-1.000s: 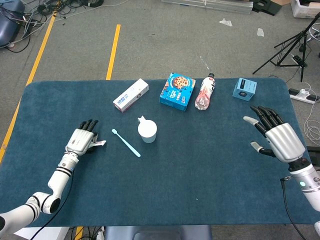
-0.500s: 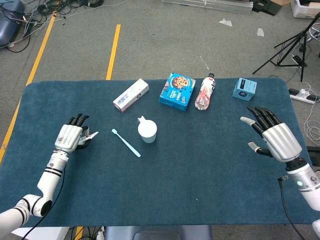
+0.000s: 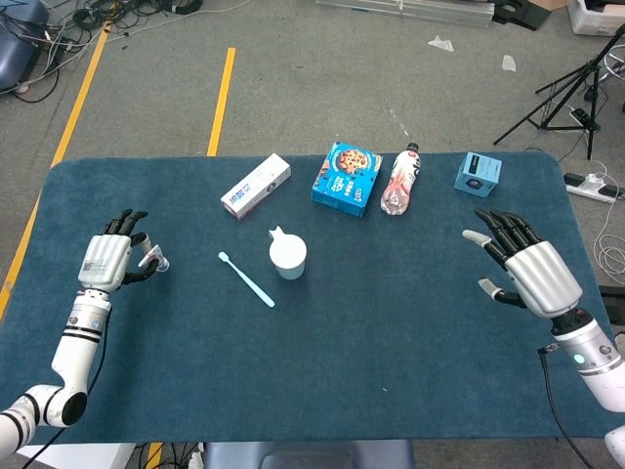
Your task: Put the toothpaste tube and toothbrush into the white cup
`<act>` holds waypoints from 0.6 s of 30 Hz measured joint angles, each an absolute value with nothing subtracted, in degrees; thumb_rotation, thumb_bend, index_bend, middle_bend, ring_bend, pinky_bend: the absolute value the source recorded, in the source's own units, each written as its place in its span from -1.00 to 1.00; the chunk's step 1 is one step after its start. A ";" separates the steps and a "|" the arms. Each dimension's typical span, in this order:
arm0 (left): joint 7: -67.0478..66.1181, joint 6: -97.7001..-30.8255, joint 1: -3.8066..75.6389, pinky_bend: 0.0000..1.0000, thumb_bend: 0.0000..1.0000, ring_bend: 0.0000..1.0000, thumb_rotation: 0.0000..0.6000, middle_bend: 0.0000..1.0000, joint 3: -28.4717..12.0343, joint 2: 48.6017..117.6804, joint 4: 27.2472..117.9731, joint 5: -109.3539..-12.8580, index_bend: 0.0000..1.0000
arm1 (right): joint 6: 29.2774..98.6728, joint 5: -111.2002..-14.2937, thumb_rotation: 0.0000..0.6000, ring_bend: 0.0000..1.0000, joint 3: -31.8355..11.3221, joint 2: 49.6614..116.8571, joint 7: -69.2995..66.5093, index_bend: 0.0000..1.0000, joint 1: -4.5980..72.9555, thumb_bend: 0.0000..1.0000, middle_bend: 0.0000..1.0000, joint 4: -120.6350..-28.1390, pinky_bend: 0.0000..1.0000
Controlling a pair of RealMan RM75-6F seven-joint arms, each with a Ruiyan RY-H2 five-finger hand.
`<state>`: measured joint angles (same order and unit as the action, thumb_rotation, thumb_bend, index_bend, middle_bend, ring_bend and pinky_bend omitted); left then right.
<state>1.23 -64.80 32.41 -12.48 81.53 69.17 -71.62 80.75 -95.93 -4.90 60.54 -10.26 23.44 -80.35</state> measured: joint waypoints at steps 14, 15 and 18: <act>0.85 -65.43 32.58 -0.63 0.32 -0.82 1.00 -0.66 -17.92 74.16 83.10 -67.67 0.79 | 82.36 -95.99 1.00 -1.00 -4.85 60.58 -12.28 -0.56 22.68 -0.61 -1.00 -79.65 -0.75; 0.68 -65.47 32.71 -0.63 0.32 -0.82 1.00 -0.66 -18.37 73.61 84.22 -67.43 0.79 | 82.51 -96.00 1.00 -1.00 -4.85 60.54 -12.52 -0.56 22.60 -0.61 -1.00 -79.60 -0.75; -0.05 -65.50 33.29 -0.63 0.32 -0.82 1.00 -0.66 -19.96 71.83 88.01 -66.39 0.79 | 83.18 -96.04 1.00 -1.00 -4.85 60.36 -13.29 -0.56 22.28 -0.61 -1.00 -79.35 -0.75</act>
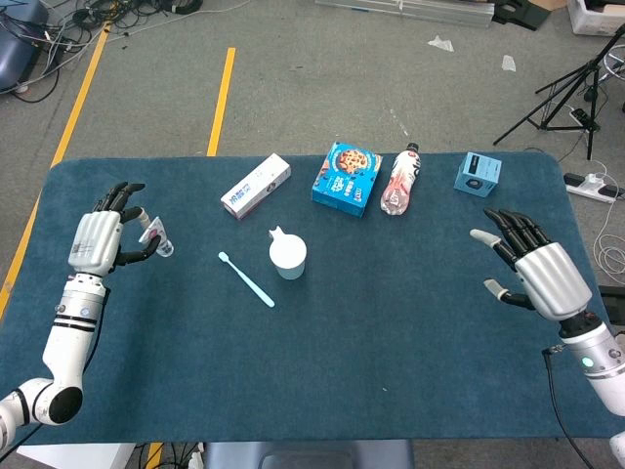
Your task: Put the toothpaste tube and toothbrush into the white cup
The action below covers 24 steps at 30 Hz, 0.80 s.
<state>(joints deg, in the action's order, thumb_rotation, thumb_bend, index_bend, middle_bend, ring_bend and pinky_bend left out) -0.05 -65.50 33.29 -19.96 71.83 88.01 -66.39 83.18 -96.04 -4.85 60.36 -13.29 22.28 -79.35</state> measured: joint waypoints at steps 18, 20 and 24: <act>-9.43 -61.79 42.75 -0.63 0.32 -0.82 1.00 -0.65 -26.04 69.71 101.98 -54.84 0.79 | 86.72 -95.59 1.00 -1.00 -4.92 59.33 -17.30 -0.56 19.89 -0.61 -1.00 -77.38 -0.75; -10.71 -61.75 44.06 -0.63 0.32 -0.82 1.00 -0.65 -26.19 70.57 102.20 -53.73 0.79 | 87.10 -95.44 1.00 -1.00 -4.90 59.27 -18.06 -0.56 19.52 -0.61 -1.00 -76.82 -0.75; -12.61 -61.81 46.43 -0.63 0.32 -0.82 1.00 -0.65 -26.48 72.47 102.27 -51.72 0.79 | 87.81 -95.11 1.00 -1.00 -4.90 59.28 -19.49 -0.56 18.87 -0.61 -1.00 -75.65 -0.75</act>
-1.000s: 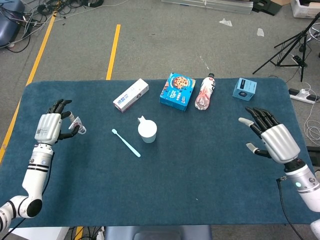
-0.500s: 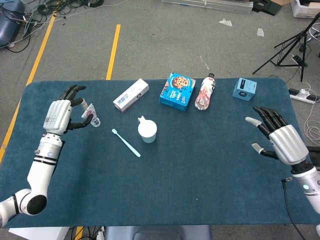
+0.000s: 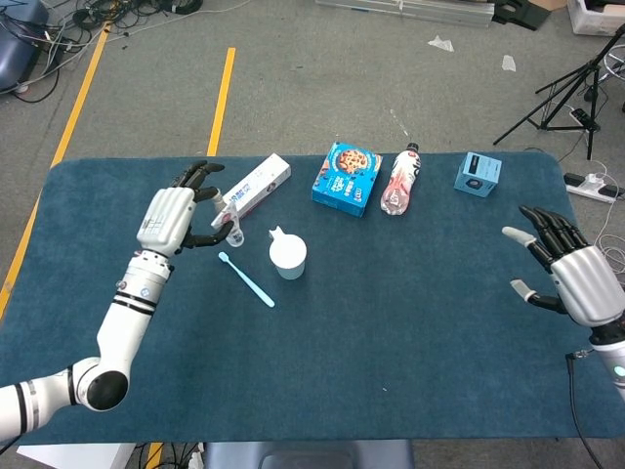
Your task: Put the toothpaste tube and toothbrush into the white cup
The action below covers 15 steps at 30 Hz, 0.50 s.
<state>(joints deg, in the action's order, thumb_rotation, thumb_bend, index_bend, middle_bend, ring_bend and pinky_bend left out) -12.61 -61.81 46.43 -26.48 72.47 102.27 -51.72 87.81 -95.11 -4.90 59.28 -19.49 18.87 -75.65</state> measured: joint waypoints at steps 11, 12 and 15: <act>-15.99 -61.45 52.45 -0.63 0.32 -0.82 1.00 -0.65 -26.66 77.95 99.46 -47.38 0.79 | 89.42 -94.05 1.00 -1.00 -5.05 59.71 -23.43 -0.55 17.24 -0.61 -1.00 -72.00 -0.75; -16.18 -61.40 52.87 -0.63 0.32 -0.82 1.00 -0.65 -26.64 78.37 99.08 -47.16 0.79 | 89.49 -93.94 1.00 -1.00 -5.08 59.75 -23.74 -0.55 17.13 -0.61 -1.00 -71.71 -0.75; -16.61 -61.25 54.12 -0.63 0.32 -0.82 1.00 -0.65 -26.59 79.73 97.78 -46.41 0.79 | 89.70 -93.62 1.00 -1.00 -5.15 59.94 -24.74 -0.55 16.80 -0.61 -1.00 -70.78 -0.75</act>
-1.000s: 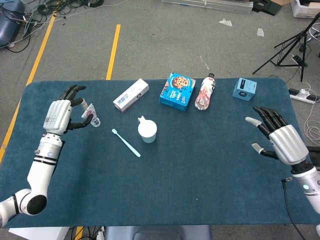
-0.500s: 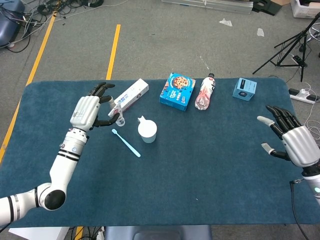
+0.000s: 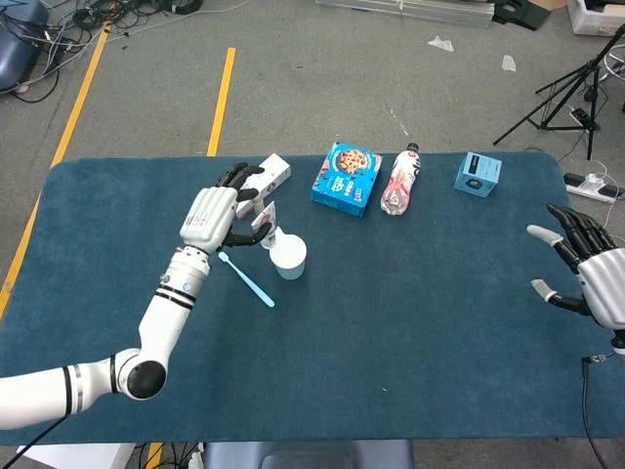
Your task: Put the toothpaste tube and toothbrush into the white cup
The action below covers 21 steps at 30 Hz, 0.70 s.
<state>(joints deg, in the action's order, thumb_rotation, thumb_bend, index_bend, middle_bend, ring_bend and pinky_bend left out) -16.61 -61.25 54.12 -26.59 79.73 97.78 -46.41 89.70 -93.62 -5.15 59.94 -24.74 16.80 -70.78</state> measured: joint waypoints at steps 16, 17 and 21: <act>-17.05 -59.84 58.25 -0.62 0.32 -0.82 1.00 -0.66 -25.55 85.34 91.78 -43.12 0.79 | 89.92 -92.42 1.00 -1.00 -5.42 60.94 -28.41 -0.55 15.67 -0.61 -1.00 -66.93 -0.75; -17.04 -59.77 58.35 -0.62 0.32 -0.82 1.00 -0.66 -25.38 85.61 91.45 -43.13 0.79 | 89.92 -92.39 1.00 -1.00 -5.42 61.00 -28.47 -0.55 15.63 -0.61 -1.00 -66.81 -0.75; -16.97 -59.43 58.72 -0.62 0.32 -0.82 1.00 -0.65 -24.74 86.67 89.98 -43.11 0.79 | 89.81 -92.15 1.00 -1.00 -5.47 61.25 -28.79 -0.55 15.48 -0.61 -1.00 -66.17 -0.75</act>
